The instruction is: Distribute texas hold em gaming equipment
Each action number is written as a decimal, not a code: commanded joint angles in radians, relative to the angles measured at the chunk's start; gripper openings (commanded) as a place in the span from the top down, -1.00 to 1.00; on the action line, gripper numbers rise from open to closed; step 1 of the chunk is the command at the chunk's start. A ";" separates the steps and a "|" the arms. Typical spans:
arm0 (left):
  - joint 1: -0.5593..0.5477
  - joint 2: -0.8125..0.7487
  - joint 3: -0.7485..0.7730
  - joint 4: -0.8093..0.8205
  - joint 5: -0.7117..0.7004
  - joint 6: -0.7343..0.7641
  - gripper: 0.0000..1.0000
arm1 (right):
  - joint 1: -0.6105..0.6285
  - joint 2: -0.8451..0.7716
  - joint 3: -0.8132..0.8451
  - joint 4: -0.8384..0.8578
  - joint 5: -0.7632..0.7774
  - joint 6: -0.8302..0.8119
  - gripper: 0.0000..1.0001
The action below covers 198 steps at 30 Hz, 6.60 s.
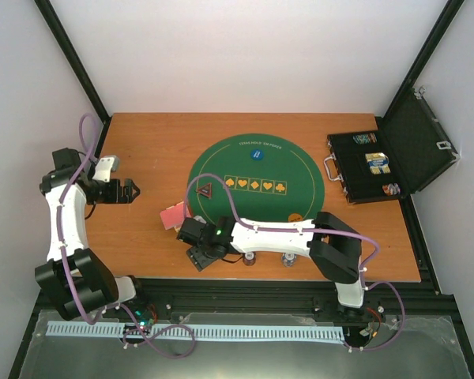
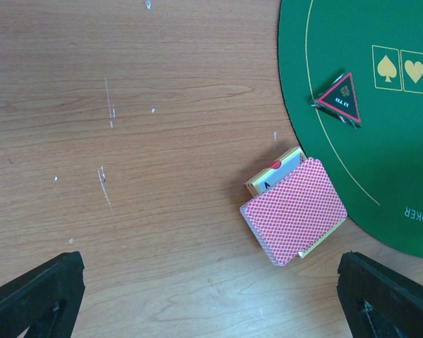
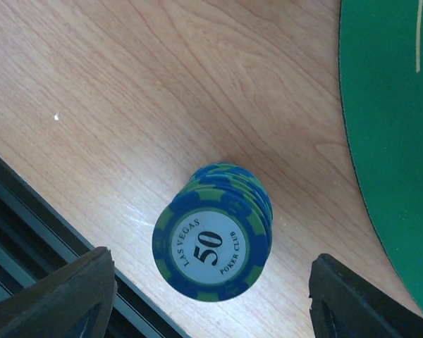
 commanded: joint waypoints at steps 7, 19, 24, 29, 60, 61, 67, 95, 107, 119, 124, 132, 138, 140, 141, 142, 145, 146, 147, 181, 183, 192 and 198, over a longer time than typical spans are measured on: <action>-0.003 0.008 0.064 -0.020 0.012 -0.001 -1.00 | 0.009 0.062 0.066 -0.006 0.000 -0.016 -0.30; -0.003 0.011 0.081 -0.036 0.015 0.005 -1.00 | 0.009 0.064 0.071 -0.010 0.012 -0.019 0.09; -0.003 0.008 0.087 -0.042 0.017 0.008 -1.00 | 0.008 0.081 0.073 -0.023 0.021 -0.020 -0.33; -0.003 0.004 0.095 -0.049 0.026 0.011 -1.00 | 0.008 0.074 0.072 -0.019 0.037 -0.018 -0.20; -0.003 0.009 0.123 -0.071 0.041 0.007 -1.00 | -0.119 0.022 0.285 -0.170 0.081 -0.124 0.63; -0.003 0.012 0.126 -0.075 0.042 0.005 -1.00 | -0.139 0.029 0.297 -0.170 0.079 -0.137 0.63; -0.003 0.018 0.128 -0.080 0.048 0.002 -1.00 | -0.269 0.121 0.373 -0.155 0.048 -0.198 0.63; -0.003 0.021 0.143 -0.092 0.047 0.013 -1.00 | -0.444 0.462 0.549 -0.136 -0.058 -0.280 0.54; -0.003 0.018 0.145 -0.099 0.052 0.015 -1.00 | -0.455 0.463 0.589 -0.151 -0.088 -0.282 0.03; -0.003 0.006 0.158 -0.120 0.056 0.023 -1.00 | -0.409 0.292 0.578 -0.216 -0.017 -0.261 -0.40; -0.003 0.002 0.153 -0.119 0.057 0.024 -1.00 | -0.272 0.156 0.423 -0.192 0.048 -0.211 -0.60; -0.003 -0.001 0.144 -0.119 0.065 0.027 -1.00 | -0.080 0.048 0.203 -0.093 0.027 -0.104 -0.82; -0.003 -0.003 0.150 -0.121 0.062 0.027 -0.99 | -0.040 0.077 0.161 -0.069 -0.001 -0.086 -0.79; -0.003 -0.002 0.150 -0.121 0.062 0.026 -1.00 | -0.036 0.090 0.160 -0.069 -0.003 -0.086 -0.75; -0.003 -0.002 0.150 -0.121 0.063 0.025 -1.00 | -0.036 0.095 0.157 -0.067 -0.004 -0.086 -0.73; -0.003 -0.002 0.150 -0.121 0.062 0.024 -1.00 | -0.035 0.099 0.151 -0.062 -0.006 -0.087 -0.71; -0.003 -0.003 0.153 -0.121 0.061 0.025 -1.00 | -0.035 0.109 0.135 -0.037 -0.028 -0.093 -0.64; -0.003 -0.003 0.154 -0.122 0.061 0.025 -1.00 | -0.035 0.113 0.131 -0.032 -0.037 -0.094 -0.62; -0.003 -0.003 0.155 -0.122 0.060 0.026 -0.99 | -0.034 0.118 0.131 -0.030 -0.040 -0.094 -0.59; -0.003 -0.004 0.174 -0.130 0.061 0.026 -1.00 | -0.032 0.150 0.094 -0.004 -0.015 -0.102 0.01; -0.003 -0.004 0.175 -0.129 0.059 0.026 -1.00 | -0.032 0.151 0.091 -0.003 -0.012 -0.103 0.03; -0.003 -0.003 0.182 -0.133 0.059 0.029 -1.00 | -0.032 0.149 0.090 -0.005 -0.006 -0.107 0.30; -0.003 0.004 0.183 -0.131 0.060 0.027 -1.00 | -0.032 0.135 0.120 -0.027 -0.007 -0.113 0.48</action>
